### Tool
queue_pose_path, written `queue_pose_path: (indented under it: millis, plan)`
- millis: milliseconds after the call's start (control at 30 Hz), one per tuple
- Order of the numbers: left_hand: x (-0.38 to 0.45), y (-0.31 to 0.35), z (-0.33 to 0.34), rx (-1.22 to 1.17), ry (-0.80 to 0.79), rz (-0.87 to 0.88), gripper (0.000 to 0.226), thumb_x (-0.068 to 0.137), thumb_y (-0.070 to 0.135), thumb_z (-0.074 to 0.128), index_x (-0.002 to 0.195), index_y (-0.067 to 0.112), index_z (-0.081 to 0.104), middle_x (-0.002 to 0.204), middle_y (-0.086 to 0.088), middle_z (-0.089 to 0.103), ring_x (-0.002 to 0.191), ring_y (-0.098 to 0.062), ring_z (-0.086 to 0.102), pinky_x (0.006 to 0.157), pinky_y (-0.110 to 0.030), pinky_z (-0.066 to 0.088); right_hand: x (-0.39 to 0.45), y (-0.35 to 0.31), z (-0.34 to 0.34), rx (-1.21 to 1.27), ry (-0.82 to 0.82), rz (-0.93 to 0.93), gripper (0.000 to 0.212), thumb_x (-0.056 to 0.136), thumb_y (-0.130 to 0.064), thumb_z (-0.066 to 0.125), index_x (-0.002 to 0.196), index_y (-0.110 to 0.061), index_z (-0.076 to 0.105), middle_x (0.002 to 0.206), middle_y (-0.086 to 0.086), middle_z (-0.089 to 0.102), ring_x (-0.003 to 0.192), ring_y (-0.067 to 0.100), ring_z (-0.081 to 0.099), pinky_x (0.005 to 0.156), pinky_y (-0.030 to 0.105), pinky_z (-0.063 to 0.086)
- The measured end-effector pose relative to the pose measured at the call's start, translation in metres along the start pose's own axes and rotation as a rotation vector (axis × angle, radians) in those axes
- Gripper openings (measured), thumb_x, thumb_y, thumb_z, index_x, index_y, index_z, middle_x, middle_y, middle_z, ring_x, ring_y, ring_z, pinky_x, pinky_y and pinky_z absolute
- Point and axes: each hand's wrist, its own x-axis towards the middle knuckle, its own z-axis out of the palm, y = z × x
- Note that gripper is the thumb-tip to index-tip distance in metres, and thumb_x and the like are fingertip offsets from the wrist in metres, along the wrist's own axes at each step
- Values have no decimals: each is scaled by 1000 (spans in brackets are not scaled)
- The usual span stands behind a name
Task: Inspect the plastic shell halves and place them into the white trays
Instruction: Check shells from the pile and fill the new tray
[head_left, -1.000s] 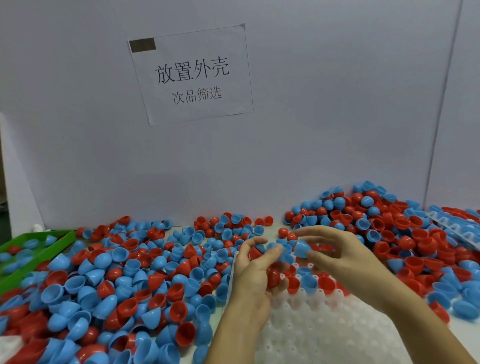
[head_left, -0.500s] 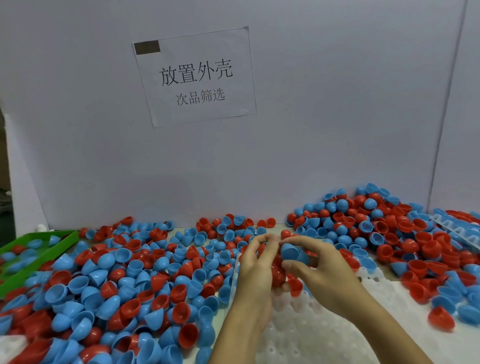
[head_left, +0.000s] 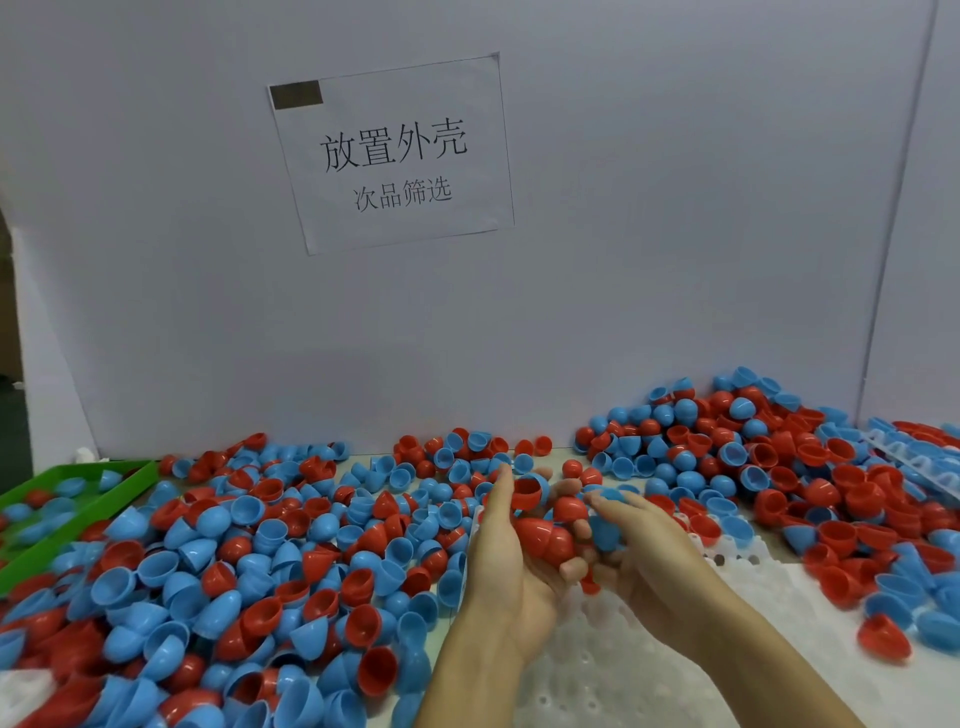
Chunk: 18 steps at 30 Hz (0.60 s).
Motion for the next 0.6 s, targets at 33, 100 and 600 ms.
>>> queue_pose_path:
  millis: [33, 100, 600]
  plan:
    - [0, 0, 1, 11, 6, 22, 62, 94, 57, 49, 83, 5, 79, 79, -16, 69, 58, -18, 61, 36, -22, 42, -2, 1, 3, 23, -21, 25, 17, 102, -19, 51, 113, -11, 61, 82, 15, 70, 65, 27, 63, 58, 32, 49]
    - [-1, 0, 2, 49, 49, 55, 53, 89, 57, 54, 79, 13, 82, 83, -14, 72, 58, -18, 64, 36, -22, 43, -4, 2, 7, 38, -31, 48, 18, 100, -19, 53, 112, -10, 64, 94, 19, 72, 78, 34, 68, 63, 35, 56]
    - [2, -7, 6, 84, 265, -103, 33, 97, 41, 59, 120, 18, 64, 93, -19, 74, 73, -29, 74, 57, -39, 59, -7, 1, 10, -625, 257, -635, 20, 102, -25, 49, 118, -37, 48, 110, -19, 54, 103, -2, 52, 85, 14, 44]
